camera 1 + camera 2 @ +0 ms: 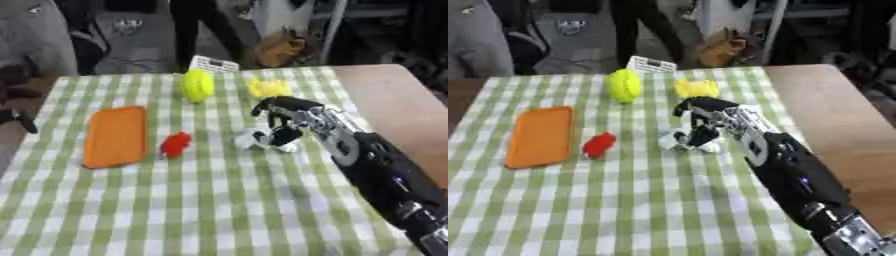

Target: Pick up objects on the table and place them in the box.

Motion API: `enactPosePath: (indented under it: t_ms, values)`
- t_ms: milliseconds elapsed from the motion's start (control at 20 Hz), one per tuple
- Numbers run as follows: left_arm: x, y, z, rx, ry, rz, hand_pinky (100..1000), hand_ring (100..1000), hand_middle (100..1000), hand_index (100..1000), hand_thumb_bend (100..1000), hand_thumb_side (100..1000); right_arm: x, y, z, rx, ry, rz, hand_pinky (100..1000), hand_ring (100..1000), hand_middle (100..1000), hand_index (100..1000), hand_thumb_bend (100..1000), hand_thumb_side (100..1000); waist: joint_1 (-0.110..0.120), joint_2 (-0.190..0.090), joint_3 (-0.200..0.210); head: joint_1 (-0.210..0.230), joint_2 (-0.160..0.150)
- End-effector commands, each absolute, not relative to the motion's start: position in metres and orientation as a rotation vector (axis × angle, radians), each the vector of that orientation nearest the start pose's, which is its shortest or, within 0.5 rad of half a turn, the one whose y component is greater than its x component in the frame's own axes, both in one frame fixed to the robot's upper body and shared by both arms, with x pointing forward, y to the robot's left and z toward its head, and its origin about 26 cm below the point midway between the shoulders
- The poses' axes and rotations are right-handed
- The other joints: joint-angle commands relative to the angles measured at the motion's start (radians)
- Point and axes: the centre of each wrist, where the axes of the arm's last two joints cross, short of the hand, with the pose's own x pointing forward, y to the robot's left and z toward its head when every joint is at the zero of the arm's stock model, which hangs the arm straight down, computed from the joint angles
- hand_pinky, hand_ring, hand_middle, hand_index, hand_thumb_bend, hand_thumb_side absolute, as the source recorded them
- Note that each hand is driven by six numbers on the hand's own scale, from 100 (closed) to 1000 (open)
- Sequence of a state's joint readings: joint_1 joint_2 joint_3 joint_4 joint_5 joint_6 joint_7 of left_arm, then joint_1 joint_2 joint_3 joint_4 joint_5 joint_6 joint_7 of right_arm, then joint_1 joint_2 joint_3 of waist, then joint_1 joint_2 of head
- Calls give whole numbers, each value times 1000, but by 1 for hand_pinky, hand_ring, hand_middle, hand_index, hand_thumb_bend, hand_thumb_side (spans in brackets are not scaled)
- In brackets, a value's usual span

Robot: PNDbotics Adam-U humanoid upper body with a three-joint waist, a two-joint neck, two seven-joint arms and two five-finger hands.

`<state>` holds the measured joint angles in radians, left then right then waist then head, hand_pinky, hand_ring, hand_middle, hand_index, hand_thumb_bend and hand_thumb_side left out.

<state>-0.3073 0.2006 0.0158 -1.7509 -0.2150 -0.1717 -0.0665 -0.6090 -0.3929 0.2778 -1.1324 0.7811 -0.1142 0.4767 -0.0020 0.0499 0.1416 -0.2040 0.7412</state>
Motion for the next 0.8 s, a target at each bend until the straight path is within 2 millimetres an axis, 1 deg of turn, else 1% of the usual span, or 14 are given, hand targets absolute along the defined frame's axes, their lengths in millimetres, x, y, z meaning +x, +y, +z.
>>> enactPosePath:
  t_ms: [50, 400, 600, 650, 700, 800]
  values:
    - [335, 254, 144, 261, -2209, -481, 331, 692, 833, 800, 117, 1000, 425, -263, 88, -565, -1210, 1593, 490, 721, 828, 896, 514, 432, 18, -16, 0, -3, -14]
    - [336, 254, 145, 259, -2213, -485, 331, 692, 833, 800, 115, 1000, 428, -268, 80, -582, -1167, 1609, 504, 730, 830, 898, 517, 433, 22, -12, 3, -6, -19]
    - [336, 253, 145, 256, -2214, -485, 331, 692, 833, 800, 115, 1000, 430, -268, 81, -617, -1162, 1630, 519, 745, 837, 900, 527, 436, 27, -11, 8, -10, -25]
    - [336, 253, 145, 255, -2214, -485, 331, 692, 833, 800, 114, 1000, 430, -267, 82, -633, -1162, 1636, 558, 778, 851, 908, 550, 444, 28, -10, 9, -10, -26]
    - [336, 253, 145, 255, -2215, -485, 331, 692, 833, 800, 114, 1000, 430, -267, 83, -651, -1163, 1641, 558, 778, 851, 908, 550, 444, 29, -10, 10, -10, -27]
    - [336, 253, 145, 254, -2215, -484, 331, 692, 833, 799, 114, 1000, 431, -266, 85, -686, -1161, 1651, 600, 811, 878, 921, 563, 462, 29, -9, 11, -11, -29]
